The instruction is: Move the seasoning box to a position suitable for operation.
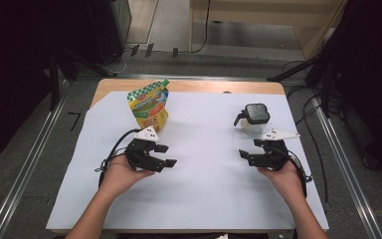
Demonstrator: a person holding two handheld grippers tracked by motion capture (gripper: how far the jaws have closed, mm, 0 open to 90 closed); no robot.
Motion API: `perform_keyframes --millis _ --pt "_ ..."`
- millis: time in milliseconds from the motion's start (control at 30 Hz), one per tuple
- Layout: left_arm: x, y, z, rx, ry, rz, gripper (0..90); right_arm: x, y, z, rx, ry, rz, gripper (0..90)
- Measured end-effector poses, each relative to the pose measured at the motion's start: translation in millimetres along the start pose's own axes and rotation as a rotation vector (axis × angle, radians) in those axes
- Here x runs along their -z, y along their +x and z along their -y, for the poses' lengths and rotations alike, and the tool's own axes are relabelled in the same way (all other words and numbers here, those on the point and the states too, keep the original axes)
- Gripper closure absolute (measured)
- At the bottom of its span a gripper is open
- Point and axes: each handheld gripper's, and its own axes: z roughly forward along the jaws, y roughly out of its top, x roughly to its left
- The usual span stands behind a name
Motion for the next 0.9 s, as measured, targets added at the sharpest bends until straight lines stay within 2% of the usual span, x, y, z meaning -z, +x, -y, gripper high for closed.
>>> perform_keyframes --millis 267,467,533,633,667,733,800,833,900 --pt "-2.2 -0.1 0.0 -0.005 0.002 0.006 38.6 -2.8 -19.8 -0.2 -0.072 -0.005 0.067 28.0" --pt "-7.7 -1.1 0.1 -0.009 0.024 0.018 38.6 -8.3 -33.4 2.1 -0.108 0.006 0.124 25.9" --pt "-8.9 -1.8 -0.3 -0.013 0.025 0.018 38.6 -10.7 -40.4 1.6 -0.127 0.005 0.166 23.2" --pt "-9.1 -2.8 -0.4 -0.015 0.027 0.02 38.5 -13.8 -45.4 0.2 -0.15 0.004 0.177 20.7" --pt "-8.7 -2.8 -0.4 -0.017 0.027 0.02 38.5 -15.9 -48.7 -0.3 -0.168 -0.01 0.166 19.5" --pt "-7.8 -2.5 -0.5 -0.018 0.024 0.018 38.6 -20.4 -53.3 -2.1 -0.2 -0.006 0.164 11.7" --pt "-7.6 -2.1 -0.3 -0.013 0.022 0.02 38.6 -26.6 -55.3 -5.4 -0.185 0.031 0.197 7.1" --pt "-7.6 -2.1 -0.2 -0.012 0.021 0.02 38.6 -28.3 -55.9 -7.4 -0.173 0.031 0.198 5.6" --pt "-7.6 -1.5 0.2 -0.008 0.02 0.019 38.7 -30.3 -57.0 -11.4 -0.177 -0.002 0.21 5.4"
